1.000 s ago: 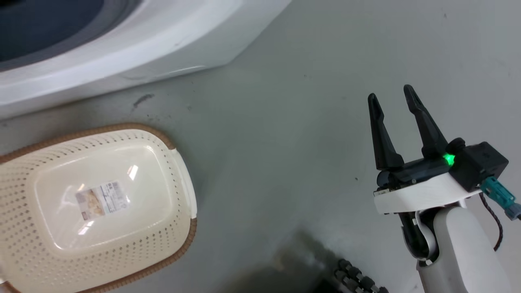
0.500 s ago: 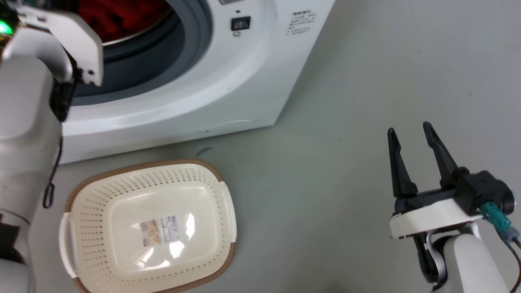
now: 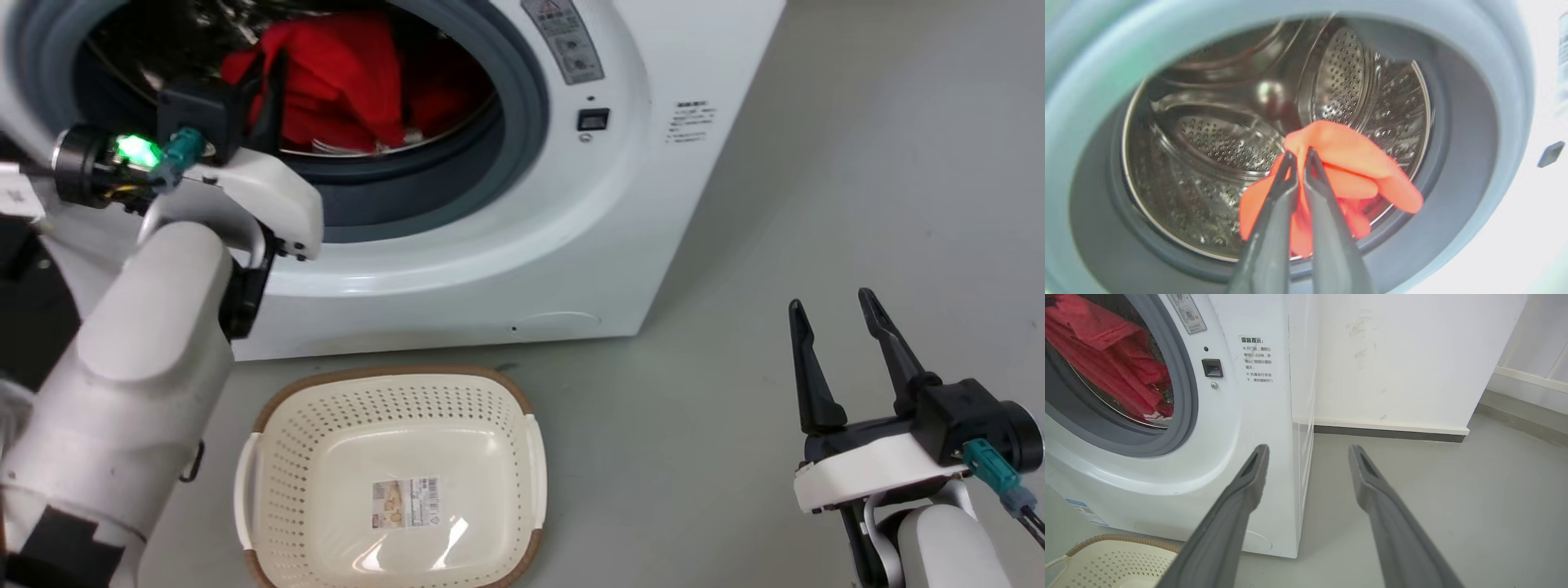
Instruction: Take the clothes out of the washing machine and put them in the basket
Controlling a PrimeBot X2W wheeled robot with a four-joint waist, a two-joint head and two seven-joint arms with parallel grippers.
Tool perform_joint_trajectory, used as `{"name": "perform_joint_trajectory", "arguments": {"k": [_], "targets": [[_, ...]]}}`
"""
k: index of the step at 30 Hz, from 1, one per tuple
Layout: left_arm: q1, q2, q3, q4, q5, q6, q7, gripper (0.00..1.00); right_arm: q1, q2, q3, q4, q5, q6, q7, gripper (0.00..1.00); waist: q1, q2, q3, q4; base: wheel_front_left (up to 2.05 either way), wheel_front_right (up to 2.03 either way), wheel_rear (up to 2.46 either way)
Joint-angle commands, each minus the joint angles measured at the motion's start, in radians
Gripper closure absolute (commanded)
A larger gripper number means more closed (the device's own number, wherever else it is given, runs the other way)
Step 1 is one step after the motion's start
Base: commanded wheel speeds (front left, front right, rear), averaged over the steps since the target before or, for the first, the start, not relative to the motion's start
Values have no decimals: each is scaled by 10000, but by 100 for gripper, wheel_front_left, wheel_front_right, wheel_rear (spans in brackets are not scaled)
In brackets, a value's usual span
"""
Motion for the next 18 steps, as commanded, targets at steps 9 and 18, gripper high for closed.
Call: {"name": "perform_joint_trajectory", "arguments": {"k": [9,18], "targets": [[2661,421,817,-3854,837,554,-55,100,475,-9,-165,88,-170,-7,-24,0,2,-1,-955,898,0,0,0],[4877,1108,805,-6205,718,899,376,100,647,-7,-330,1,-191,-7,-24,0,2,-1,-1131,1157,0,0,0]]}}
